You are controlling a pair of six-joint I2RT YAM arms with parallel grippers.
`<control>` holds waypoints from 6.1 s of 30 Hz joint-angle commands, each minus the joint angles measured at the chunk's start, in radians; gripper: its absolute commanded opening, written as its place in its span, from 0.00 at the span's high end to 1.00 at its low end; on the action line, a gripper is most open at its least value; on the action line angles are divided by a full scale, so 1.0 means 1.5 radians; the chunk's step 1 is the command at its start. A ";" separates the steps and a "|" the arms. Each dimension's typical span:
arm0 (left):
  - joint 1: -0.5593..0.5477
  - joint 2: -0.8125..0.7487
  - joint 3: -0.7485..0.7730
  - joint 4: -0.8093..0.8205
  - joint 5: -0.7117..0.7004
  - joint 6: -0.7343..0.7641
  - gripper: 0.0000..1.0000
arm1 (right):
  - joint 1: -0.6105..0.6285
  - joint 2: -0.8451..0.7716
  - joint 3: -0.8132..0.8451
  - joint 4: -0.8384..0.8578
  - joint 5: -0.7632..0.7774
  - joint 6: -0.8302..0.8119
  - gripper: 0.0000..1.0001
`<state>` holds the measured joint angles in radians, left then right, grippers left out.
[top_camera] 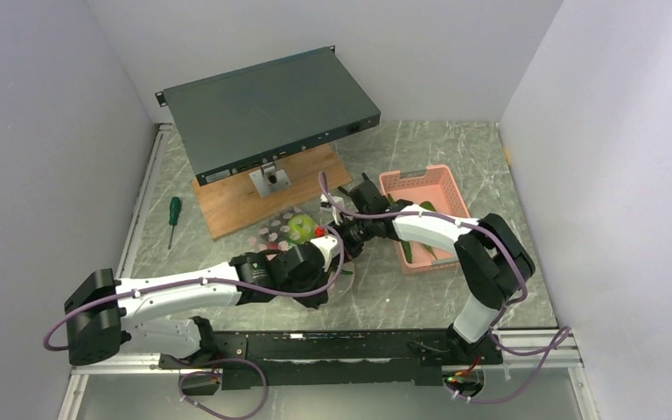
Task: Open the zip-top bag and remove the fake food
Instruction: Pick up the fake vegetable from the zipper food storage bag, then place the fake vegetable in the bin.
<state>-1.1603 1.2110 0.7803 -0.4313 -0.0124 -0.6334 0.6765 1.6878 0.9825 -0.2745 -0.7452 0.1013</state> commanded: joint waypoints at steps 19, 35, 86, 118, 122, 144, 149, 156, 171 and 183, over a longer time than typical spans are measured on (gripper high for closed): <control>-0.007 0.094 0.059 0.024 0.010 0.009 1.00 | 0.023 0.048 0.102 -0.070 -0.012 0.022 1.00; -0.007 0.006 -0.001 -0.011 -0.077 -0.025 1.00 | 0.017 -0.017 0.142 -0.263 0.018 -0.162 1.00; -0.007 -0.077 -0.107 0.081 -0.146 -0.097 1.00 | 0.027 -0.128 0.103 -0.503 0.144 -0.552 0.59; -0.007 -0.122 -0.141 0.125 -0.140 -0.116 1.00 | 0.003 -0.209 -0.021 -0.344 0.288 -0.435 1.00; -0.007 -0.146 -0.155 0.128 -0.154 -0.138 1.00 | -0.019 -0.271 0.005 -0.390 0.327 -0.478 1.00; -0.007 -0.268 -0.180 0.115 -0.263 -0.200 1.00 | -0.196 -0.593 0.012 -0.619 0.277 -0.671 1.00; -0.007 -0.273 -0.181 0.091 -0.289 -0.222 1.00 | -0.260 -0.635 0.029 -0.641 0.224 -0.664 1.00; -0.007 -0.273 -0.185 0.076 -0.308 -0.239 1.00 | -0.301 -0.663 0.027 -0.645 0.239 -0.656 1.00; -0.007 -0.348 -0.220 0.065 -0.316 -0.234 1.00 | -0.385 -0.659 -0.082 -0.375 0.469 -0.461 1.00; -0.007 -0.362 -0.240 0.102 -0.301 -0.214 1.00 | -0.577 -0.505 -0.106 -0.308 0.357 -0.411 1.00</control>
<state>-1.1667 0.6861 0.4301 -0.3340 -0.4675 -0.9775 -0.1139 0.8783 0.8246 -0.7944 -0.1158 -0.5442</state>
